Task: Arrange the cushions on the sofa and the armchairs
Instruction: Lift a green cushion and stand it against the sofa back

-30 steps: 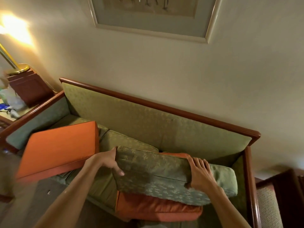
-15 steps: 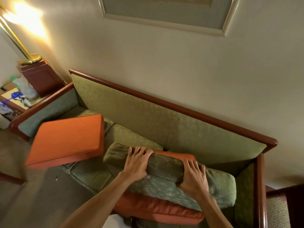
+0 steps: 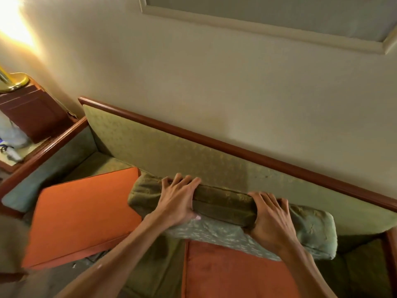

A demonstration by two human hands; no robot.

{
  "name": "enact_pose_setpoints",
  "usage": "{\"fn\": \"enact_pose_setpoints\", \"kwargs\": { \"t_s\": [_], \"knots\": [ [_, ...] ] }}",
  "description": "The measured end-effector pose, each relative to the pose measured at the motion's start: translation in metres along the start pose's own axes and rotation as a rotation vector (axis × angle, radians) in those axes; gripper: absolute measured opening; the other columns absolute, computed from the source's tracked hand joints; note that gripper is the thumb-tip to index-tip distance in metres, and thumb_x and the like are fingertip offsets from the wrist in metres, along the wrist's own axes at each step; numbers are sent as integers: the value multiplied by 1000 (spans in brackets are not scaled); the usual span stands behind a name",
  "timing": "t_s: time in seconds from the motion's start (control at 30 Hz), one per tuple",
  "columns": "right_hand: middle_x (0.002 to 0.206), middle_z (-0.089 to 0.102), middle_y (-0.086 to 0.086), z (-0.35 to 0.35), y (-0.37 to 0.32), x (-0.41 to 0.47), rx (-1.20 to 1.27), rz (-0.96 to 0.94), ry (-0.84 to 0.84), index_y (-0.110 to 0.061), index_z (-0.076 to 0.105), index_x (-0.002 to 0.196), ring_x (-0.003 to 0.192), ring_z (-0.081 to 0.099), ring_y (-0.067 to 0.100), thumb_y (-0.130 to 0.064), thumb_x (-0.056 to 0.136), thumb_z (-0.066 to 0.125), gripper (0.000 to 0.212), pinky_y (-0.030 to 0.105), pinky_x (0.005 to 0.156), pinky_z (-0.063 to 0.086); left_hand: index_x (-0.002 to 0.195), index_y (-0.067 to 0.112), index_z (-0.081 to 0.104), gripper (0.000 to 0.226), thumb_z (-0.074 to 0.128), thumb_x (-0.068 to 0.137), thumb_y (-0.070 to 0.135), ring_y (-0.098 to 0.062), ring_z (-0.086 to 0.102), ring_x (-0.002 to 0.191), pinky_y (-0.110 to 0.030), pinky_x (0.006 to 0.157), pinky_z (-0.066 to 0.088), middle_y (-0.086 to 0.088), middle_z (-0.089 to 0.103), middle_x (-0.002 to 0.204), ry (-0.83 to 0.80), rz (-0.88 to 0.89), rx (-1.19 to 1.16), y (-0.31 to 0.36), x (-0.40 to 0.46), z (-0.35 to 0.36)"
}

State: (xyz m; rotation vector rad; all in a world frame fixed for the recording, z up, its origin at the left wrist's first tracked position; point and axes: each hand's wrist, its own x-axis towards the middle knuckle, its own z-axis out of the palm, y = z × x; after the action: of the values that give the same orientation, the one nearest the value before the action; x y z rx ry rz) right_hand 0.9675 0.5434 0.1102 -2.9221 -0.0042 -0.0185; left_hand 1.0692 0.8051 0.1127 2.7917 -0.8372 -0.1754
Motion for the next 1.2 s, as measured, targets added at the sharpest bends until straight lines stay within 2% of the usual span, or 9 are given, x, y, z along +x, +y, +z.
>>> {"fn": "enact_pose_setpoints", "kwargs": {
  "t_s": [0.17, 0.33, 0.4, 0.47, 0.53, 0.57, 0.67, 0.77, 1.2],
  "knots": [
    [118, 58, 0, 7, -33, 74, 34, 40, 73, -21, 50, 127, 111, 52, 25, -46, 55, 81, 83, 45, 93, 34, 124, 33, 47, 92, 87, 47, 63, -20, 41, 111, -47, 93, 31, 11, 55, 116, 51, 60, 59, -65, 62, -30],
    [126, 54, 2, 62, -35, 163, 69, 115, -20, -19, 46, 134, 118, 47, 27, -49, 61, 77, 86, 48, 100, 30, 130, 32, 44, 98, 88, 48, 61, -22, 40, 119, -48, 100, 30, 8, 52, 123, -67, 62, 75, -131, 147, -11],
    [136, 49, 3, 101, -30, 187, 85, 155, -138, -20, 36, 144, 127, 41, 26, -51, 69, 75, 90, 50, 107, 27, 137, 32, 40, 99, 88, 54, 57, -22, 39, 126, -48, 108, 27, 6, 48, 130, -159, 46, 52, -154, 172, 23],
    [152, 35, 5, 145, -25, 213, 81, 228, -240, -19, 14, 155, 141, 29, 25, -45, 79, 72, 98, 48, 117, 14, 146, 33, 29, 103, 88, 63, 51, -24, 31, 140, -50, 119, 12, 3, 40, 144, -236, 23, 40, -177, 198, 65],
    [161, 17, 9, 172, -16, 242, 9, 313, -281, -18, -5, 157, 149, 12, 25, -38, 82, 72, 109, 47, 121, -1, 151, 33, 16, 116, 89, 63, 49, -25, 15, 150, -54, 121, -3, -1, 28, 156, -229, -14, 83, -194, 225, 98],
    [161, 14, 10, 178, -10, 260, -32, 337, -299, -19, -7, 157, 150, 9, 27, -39, 81, 74, 113, 47, 121, -2, 152, 33, 13, 123, 91, 58, 51, -26, 14, 150, -56, 121, -4, -2, 27, 155, -219, -26, 103, -198, 241, 107],
    [158, 15, 10, 185, 12, 294, -46, 347, -392, -20, 0, 155, 147, 12, 31, -46, 71, 82, 121, 51, 120, 6, 150, 33, 16, 133, 94, 44, 54, -33, 15, 145, -54, 120, -2, -7, 28, 148, -252, -31, 114, -205, 274, 117],
    [156, 13, 10, 191, 16, 296, -73, 340, -417, -22, -2, 154, 145, 11, 32, -50, 70, 82, 122, 53, 119, 6, 150, 33, 13, 132, 93, 47, 53, -34, 7, 147, -53, 120, -6, -9, 23, 149, -244, -43, 133, -209, 278, 129],
    [161, 8, 14, 180, 10, 281, 39, 360, -467, -22, 2, 155, 150, 3, 33, -34, 69, 88, 122, 54, 120, 2, 148, 33, 18, 131, 97, 44, 45, -35, 10, 146, -55, 121, -1, -12, 24, 149, -233, -125, 126, -191, 259, 125]
  ]
}}
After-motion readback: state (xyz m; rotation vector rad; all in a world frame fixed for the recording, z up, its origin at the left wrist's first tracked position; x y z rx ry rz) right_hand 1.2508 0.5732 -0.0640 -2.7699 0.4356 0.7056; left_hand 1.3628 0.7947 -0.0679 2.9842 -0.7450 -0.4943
